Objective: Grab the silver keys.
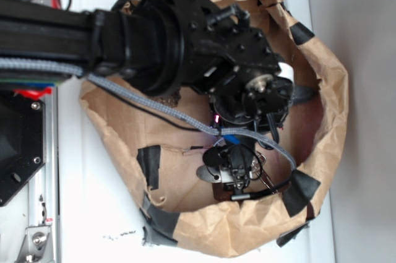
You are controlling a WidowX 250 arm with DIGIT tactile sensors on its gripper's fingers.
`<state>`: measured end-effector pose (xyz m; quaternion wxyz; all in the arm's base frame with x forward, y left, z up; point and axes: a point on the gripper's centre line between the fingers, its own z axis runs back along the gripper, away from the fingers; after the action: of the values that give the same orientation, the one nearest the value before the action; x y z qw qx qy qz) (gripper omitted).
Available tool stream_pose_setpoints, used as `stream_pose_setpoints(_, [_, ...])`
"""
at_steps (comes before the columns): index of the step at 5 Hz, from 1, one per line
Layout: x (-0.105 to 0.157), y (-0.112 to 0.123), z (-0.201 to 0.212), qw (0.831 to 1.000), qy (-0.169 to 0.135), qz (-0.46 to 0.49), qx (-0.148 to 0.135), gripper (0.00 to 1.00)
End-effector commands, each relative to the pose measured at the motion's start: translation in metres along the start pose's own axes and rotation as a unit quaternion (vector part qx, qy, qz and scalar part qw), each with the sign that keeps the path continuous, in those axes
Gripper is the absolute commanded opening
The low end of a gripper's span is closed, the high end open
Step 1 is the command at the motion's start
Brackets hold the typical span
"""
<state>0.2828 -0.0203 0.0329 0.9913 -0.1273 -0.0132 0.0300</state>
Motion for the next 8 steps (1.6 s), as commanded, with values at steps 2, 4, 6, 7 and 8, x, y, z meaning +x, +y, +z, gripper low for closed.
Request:
stream_pose_setpoints(2, [0.000,-0.003,-0.008,0.999,-0.015,-0.023,0.019,1.00])
stream_pose_setpoints(4, [-0.010,0.002,-0.018,0.999,0.002,-0.024,0.025,0.00])
stream_pose_setpoints(6, [-0.019,0.003,-0.017,0.999,-0.018,-0.026,0.026,0.00])
stream_pose_setpoints(7, [-0.021,0.004,-0.017,0.999,-0.021,-0.023,0.027,0.00])
stream_pose_setpoints(8, [-0.023,0.004,-0.017,0.999,-0.023,-0.024,0.027,0.00])
